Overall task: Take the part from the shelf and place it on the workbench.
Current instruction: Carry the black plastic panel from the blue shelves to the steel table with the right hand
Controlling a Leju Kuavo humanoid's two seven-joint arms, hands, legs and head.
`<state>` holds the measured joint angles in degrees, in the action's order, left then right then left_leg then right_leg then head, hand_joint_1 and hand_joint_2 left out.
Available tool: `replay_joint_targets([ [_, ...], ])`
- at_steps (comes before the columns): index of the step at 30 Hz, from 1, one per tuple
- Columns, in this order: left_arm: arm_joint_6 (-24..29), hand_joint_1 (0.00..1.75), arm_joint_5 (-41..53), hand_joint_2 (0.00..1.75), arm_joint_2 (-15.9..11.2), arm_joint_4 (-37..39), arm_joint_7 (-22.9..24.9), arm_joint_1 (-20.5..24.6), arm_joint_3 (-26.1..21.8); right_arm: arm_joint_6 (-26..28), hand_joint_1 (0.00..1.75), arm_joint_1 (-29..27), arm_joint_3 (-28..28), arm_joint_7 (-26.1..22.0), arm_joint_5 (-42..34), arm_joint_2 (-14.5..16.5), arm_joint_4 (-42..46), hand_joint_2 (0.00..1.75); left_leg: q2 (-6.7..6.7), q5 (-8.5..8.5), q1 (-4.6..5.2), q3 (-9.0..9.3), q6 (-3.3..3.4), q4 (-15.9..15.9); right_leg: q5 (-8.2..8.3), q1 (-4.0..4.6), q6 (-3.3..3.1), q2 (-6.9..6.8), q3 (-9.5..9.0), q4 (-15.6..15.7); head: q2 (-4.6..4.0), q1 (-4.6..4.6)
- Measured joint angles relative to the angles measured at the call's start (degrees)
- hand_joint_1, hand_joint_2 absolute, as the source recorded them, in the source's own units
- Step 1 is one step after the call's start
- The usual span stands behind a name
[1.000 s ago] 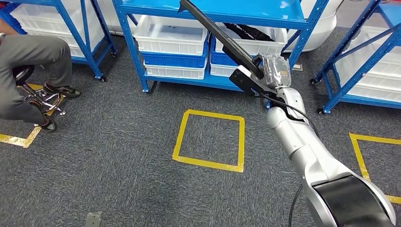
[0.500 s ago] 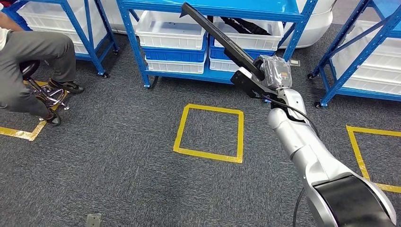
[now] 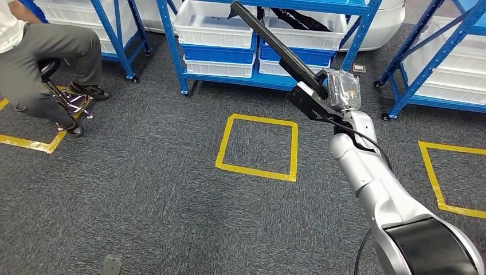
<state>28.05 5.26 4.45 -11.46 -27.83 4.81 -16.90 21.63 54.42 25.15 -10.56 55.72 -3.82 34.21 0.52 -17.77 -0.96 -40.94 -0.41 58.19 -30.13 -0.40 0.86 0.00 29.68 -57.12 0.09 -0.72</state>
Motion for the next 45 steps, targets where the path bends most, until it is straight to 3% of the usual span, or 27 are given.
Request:
replay_joint_targets([
  [1, 0.0, 0.0, 0.0, 1.75, -0.1, 0.0, 0.0, 0.0, 0.0, 0.0, 1.75, 0.0, 0.0, 0.0, 0.0, 0.0, 0.0, 1.75, -0.01, 0.0, -0.2, -0.15, -0.24, 0.1, 0.34, -0.28, -0.5, -0.03, -0.03, 0.0, 0.0, -0.01],
  [3, 0.0, 0.0, 0.1, 1.75, -0.1, 0.0, 0.0, -0.1, 0.0, 0.0, 1.75, -0.1, -0.1, 0.0, 0.0, 0.0, 0.0, 1.75, -0.08, -2.47, -0.57, -1.03, -0.59, 2.2, 1.18, -0.69, -1.76, -0.13, 0.02, 0.1, 0.01, -0.08],
  [4, 0.0, 0.0, 0.1, 1.75, -0.2, 0.0, 0.1, -0.1, 0.0, 0.0, 1.75, -0.1, -0.2, 0.0, 0.0, 0.0, 0.1, 1.75, -0.14, -4.76, -0.68, -1.81, -0.69, 4.6, 1.55, -0.71, -2.28, -0.18, 0.12, 0.1, 0.01, -0.1],
  [6, 0.0, 0.0, 0.1, 1.75, -0.2, 0.0, 0.1, -0.2, 0.0, -0.1, 1.75, -0.1, -0.2, 0.0, 0.1, 0.1, 0.1, 1.75, -0.25, -9.52, -0.72, -3.91, -1.06, 12.4, 2.21, -0.31, -2.9, -0.2, 0.83, 0.0, 0.01, -0.18],
  [8, -0.1, 0.0, 0.1, 1.75, -0.2, 0.0, 0.1, -0.2, 0.0, -0.1, 1.75, -0.3, -0.2, 0.0, 0.2, 0.1, 0.1, 1.75, -0.32, -11.02, -0.74, -4.34, -1.37, 17.0, 2.63, -0.01, -2.99, -0.16, 1.48, -0.1, 0.0, -0.18],
  [9, -0.1, 0.0, 0.1, 1.75, -0.2, 0.0, 0.1, -0.2, 0.0, -0.1, 1.75, -0.4, -0.2, 0.0, 0.2, 0.1, 0.1, 1.75, -0.32, -10.22, -0.74, -3.08, -1.37, 15.9, 2.71, 0.03, -2.95, -0.13, 1.69, -0.3, 0.0, -0.16],
  [11, -0.2, 0.0, 0.1, 1.75, -0.2, 0.0, 0.1, -0.3, 0.0, -0.1, 1.75, -0.4, -0.2, 0.0, 0.2, 0.0, 0.1, 1.75, -0.37, -8.05, -0.73, 1.12, -1.05, 9.9, 2.76, 0.1, -2.89, -0.07, 2.0, -0.6, 0.0, -0.18],
  [12, -0.2, 0.0, 0.1, 1.75, -0.2, 0.0, 0.1, -0.2, 0.0, -0.1, 1.75, -0.3, -0.2, 0.0, 0.2, 0.0, 0.1, 1.75, -0.44, -7.48, -0.63, 3.26, -0.76, 6.6, 2.75, 0.22, -2.79, -0.06, 2.26, -0.8, 0.0, -0.15],
  [14, -0.2, 0.0, 0.1, 1.75, -0.3, 0.0, 0.1, -0.2, 0.0, -0.1, 1.75, -0.1, -0.2, 0.0, 0.2, 0.0, 0.1, 1.75, -0.54, -7.45, -0.26, 5.43, -0.17, 2.7, 2.92, 0.42, -2.3, -0.08, 2.73, -0.9, 0.0, -0.08],
  [18, -0.2, 0.0, 0.1, 1.75, -0.2, 0.0, 0.2, -0.2, 0.0, -0.1, 1.75, -0.1, -0.2, 0.0, 0.4, -0.2, 0.1, 1.75, -0.44, -7.11, 0.21, 5.3, -0.07, 1.4, 3.25, 0.79, -1.73, -0.09, 3.4, -1.0, 0.0, -0.16],
  [29, -0.1, 0.0, 0.1, 1.75, -0.2, 0.0, 0.2, -0.3, 0.0, -0.1, 1.75, -0.2, -0.2, -0.1, 0.7, -0.2, 0.1, 1.75, -0.47, -6.55, 0.75, 4.93, 0.76, 1.4, 3.9, 0.65, -0.77, -0.12, 3.9, -0.9, 0.01, -0.14],
  [45, 0.1, 0.0, 0.2, 1.75, -0.4, 0.0, 0.2, -0.2, 0.0, 0.2, 1.75, -0.9, -0.7, -0.4, 0.6, 0.0, 0.1, 1.75, -0.45, -6.21, 0.34, 4.8, 0.7, 1.4, 4.24, 0.53, -1.03, -0.11, 4.13, -0.9, 0.0, -0.15],
])
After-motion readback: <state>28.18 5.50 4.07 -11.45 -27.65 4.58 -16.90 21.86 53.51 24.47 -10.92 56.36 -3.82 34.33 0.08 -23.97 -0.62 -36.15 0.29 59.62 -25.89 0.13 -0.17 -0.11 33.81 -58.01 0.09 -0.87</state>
